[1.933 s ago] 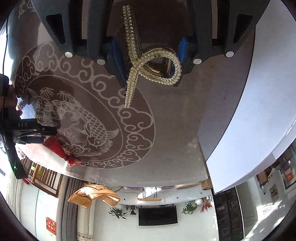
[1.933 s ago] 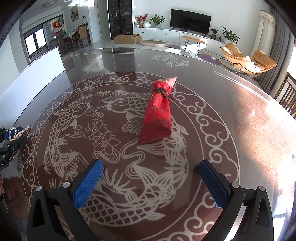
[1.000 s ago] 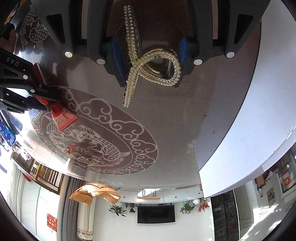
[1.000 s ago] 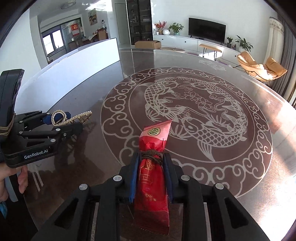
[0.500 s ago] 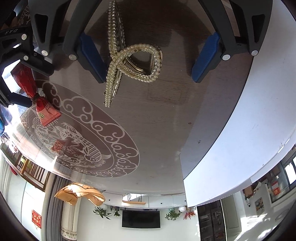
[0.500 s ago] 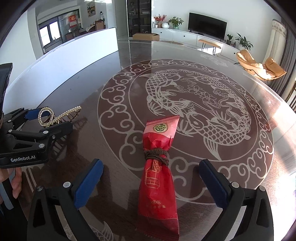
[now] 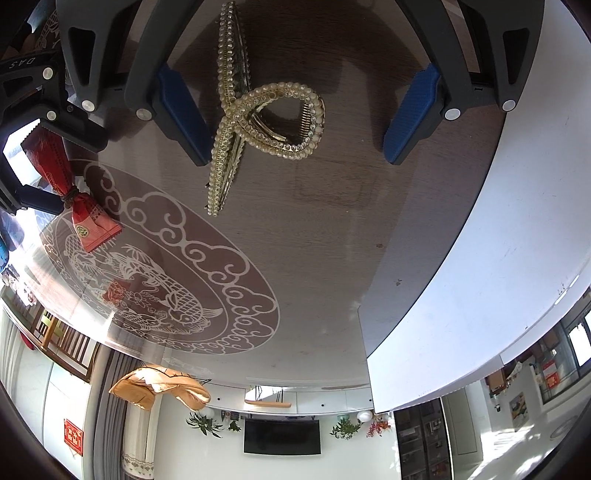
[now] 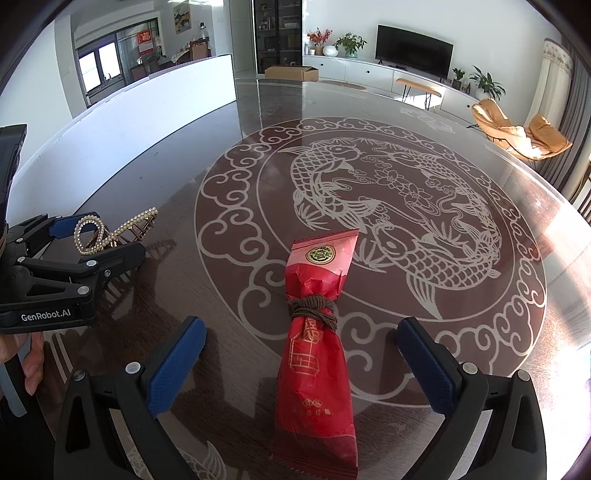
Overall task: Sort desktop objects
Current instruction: 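Carry the hair clip and red packet over the white bin with both tools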
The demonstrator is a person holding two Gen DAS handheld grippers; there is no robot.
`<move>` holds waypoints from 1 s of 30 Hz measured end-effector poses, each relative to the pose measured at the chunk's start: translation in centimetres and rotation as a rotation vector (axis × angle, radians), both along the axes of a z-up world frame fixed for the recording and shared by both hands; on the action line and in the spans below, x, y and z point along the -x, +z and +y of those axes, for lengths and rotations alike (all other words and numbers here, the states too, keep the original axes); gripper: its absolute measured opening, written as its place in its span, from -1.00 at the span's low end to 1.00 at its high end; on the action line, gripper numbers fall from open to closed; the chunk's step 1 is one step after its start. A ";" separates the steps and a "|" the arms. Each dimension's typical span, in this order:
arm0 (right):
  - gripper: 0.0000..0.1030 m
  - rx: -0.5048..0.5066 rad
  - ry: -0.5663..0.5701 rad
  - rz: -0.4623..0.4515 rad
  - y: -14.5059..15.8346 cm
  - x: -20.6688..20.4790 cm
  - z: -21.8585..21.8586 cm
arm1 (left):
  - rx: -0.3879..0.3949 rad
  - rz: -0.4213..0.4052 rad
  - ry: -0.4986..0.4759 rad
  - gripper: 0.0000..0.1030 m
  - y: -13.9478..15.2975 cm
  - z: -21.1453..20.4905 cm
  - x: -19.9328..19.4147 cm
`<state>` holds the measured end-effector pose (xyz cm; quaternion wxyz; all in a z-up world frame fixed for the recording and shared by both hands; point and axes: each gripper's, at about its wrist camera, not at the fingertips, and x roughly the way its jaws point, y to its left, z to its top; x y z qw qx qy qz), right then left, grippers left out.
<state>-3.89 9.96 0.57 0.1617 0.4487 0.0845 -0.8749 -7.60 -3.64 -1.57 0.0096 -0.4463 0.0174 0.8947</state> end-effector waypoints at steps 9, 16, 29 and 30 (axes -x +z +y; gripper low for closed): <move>1.00 0.000 0.000 0.000 0.0 0.1 0.0 | 0.000 0.000 0.000 0.84 0.0 0.0 0.0; 1.00 0.000 0.000 0.000 0.0 0.1 0.0 | 0.000 0.000 0.000 0.84 0.0 0.0 0.1; 0.98 -0.080 0.108 -0.298 0.8 3.8 0.5 | 0.009 -0.206 -0.215 1.00 0.3 0.7 0.3; 0.90 -0.085 0.115 -0.319 1.0 4.2 0.4 | 0.004 -0.230 -0.218 1.00 0.3 0.8 0.5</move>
